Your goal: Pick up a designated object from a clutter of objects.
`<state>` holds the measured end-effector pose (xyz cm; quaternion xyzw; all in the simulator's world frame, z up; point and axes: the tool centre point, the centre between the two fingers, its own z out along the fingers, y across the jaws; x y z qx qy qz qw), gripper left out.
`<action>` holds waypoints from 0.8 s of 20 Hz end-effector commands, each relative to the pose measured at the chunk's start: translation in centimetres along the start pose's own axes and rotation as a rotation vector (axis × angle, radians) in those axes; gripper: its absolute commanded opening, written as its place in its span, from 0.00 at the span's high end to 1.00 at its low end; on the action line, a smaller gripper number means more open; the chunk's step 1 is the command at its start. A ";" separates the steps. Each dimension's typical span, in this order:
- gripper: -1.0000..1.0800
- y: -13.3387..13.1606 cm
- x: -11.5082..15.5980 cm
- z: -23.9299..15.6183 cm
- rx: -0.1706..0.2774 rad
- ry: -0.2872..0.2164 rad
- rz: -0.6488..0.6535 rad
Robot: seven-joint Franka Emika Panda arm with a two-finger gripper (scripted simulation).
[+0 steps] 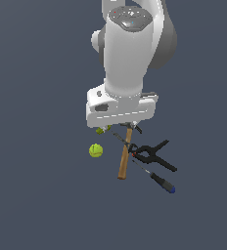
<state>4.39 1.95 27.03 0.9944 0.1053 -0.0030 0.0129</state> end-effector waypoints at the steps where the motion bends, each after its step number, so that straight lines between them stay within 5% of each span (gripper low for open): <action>1: 0.04 -1.0 1.5 1.6 -0.004 -0.001 -0.063; 16: 0.04 -9.5 9.2 13.8 0.003 0.006 -0.470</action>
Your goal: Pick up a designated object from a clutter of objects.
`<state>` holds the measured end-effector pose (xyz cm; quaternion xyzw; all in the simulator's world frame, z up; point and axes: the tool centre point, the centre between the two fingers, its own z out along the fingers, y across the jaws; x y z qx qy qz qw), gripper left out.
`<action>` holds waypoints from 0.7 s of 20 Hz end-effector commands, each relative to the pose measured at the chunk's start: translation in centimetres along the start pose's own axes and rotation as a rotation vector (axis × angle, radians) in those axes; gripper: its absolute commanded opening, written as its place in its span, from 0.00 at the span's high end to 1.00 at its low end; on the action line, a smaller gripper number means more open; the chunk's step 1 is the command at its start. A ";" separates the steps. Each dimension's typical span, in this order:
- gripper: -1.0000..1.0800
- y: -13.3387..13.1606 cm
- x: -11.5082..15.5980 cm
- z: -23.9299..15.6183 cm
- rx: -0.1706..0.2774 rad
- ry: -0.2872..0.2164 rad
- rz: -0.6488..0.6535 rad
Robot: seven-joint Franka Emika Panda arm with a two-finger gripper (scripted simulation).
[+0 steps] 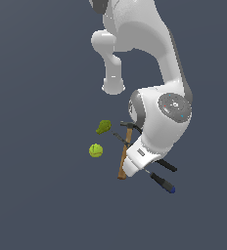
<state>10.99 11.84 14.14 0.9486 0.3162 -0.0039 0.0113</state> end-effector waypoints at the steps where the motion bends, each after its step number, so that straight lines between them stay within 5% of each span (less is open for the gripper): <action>1: 0.04 -0.9 1.4 2.0 0.003 0.004 -0.059; 14: 0.04 -3.8 4.4 7.4 0.017 0.016 -0.209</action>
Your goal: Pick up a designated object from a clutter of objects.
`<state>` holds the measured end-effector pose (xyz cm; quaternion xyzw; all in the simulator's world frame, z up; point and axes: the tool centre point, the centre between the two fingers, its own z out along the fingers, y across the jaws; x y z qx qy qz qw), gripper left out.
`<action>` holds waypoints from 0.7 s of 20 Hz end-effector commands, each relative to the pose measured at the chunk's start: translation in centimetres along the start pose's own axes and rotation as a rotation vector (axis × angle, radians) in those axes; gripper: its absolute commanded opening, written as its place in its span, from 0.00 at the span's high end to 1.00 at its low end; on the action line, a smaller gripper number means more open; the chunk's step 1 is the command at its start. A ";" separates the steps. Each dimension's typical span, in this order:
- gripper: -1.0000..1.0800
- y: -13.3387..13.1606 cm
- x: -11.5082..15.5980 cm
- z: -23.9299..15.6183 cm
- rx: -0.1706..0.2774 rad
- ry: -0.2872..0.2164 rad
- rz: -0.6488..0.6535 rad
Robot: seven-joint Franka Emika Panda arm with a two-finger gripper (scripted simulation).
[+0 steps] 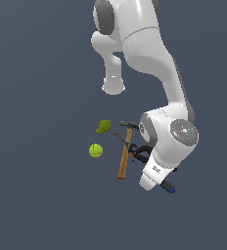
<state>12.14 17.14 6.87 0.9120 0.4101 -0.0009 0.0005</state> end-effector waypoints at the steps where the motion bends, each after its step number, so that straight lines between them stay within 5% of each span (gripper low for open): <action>1: 0.04 -0.1 0.2 0.3 0.000 0.002 -0.010; 14: 0.04 -0.2 0.1 4.2 0.000 0.002 -0.010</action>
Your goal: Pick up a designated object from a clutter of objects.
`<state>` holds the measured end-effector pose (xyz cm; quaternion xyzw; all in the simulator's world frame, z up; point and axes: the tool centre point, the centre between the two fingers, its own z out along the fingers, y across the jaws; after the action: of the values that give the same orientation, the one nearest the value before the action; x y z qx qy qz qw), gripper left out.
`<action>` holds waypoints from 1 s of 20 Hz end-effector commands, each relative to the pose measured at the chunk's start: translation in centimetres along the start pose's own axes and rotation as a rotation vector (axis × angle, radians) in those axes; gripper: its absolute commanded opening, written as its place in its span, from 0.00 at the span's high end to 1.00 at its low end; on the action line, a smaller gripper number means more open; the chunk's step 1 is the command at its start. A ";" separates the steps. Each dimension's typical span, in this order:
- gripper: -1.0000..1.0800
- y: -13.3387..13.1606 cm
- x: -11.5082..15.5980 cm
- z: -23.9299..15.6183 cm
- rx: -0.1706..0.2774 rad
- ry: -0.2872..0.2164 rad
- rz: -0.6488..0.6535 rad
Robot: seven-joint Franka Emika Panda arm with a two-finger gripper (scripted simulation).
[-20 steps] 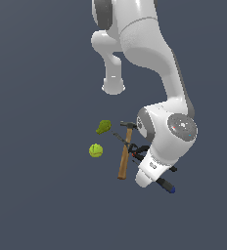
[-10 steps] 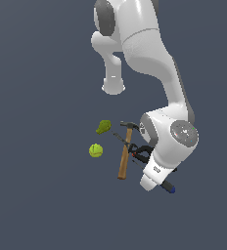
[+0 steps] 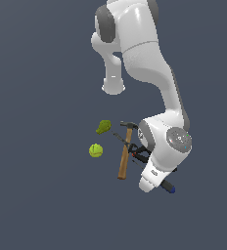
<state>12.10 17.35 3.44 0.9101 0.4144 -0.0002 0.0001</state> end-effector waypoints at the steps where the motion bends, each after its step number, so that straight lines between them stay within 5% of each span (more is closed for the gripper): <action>1: 0.04 0.0 0.0 1.2 0.000 0.000 -0.001; 7: 0.04 0.0 0.1 1.9 0.000 0.000 -0.001; 8: 1.00 0.0 0.1 1.9 0.000 0.000 -0.001; 20: 1.00 0.0 0.1 1.9 0.000 0.000 -0.001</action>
<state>12.15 17.40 1.52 0.9098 0.4151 -0.0004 0.0000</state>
